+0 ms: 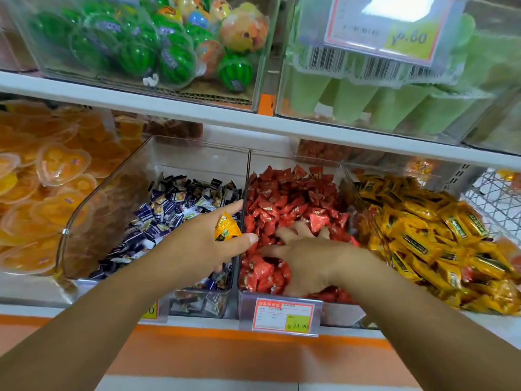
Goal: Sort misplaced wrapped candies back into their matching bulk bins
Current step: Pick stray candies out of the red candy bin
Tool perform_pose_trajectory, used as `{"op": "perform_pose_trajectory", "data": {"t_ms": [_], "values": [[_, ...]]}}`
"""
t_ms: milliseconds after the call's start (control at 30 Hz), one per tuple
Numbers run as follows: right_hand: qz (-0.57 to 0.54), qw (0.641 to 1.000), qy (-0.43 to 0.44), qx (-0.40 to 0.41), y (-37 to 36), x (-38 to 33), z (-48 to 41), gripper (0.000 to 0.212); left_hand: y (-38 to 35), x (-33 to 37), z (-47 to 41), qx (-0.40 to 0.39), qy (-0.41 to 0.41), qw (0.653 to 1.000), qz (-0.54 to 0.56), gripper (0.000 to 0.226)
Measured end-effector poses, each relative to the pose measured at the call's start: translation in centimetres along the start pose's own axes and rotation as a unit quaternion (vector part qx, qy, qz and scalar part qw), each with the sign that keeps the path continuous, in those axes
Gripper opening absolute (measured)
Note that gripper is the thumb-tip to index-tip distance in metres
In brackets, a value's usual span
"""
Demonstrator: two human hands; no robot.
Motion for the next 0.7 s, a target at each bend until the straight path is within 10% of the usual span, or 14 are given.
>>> {"op": "perform_pose_trajectory", "data": {"t_ms": [233,700], "values": [[-0.064,0.977,-0.011,0.201,2.8,0.4,-1.6,0.055,0.1,0.2,0.1,0.014,0.004,1.000,-0.005,0.068],[-0.431,0.850,-0.046,0.299,9.4,8.8,-0.3,0.035,0.1,-0.1,-0.2,0.011,0.000,1.000,-0.006,0.071]]}}
Point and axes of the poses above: each hand's wrist, its own z-axis away from the middle knuckle, its own y-axis out of the back of the hand, x = y × z, the point moved 10 cm from there along -z, towards the middle knuckle, and after that the axes turned 8 degrees about -y, right-handed, at the moved point
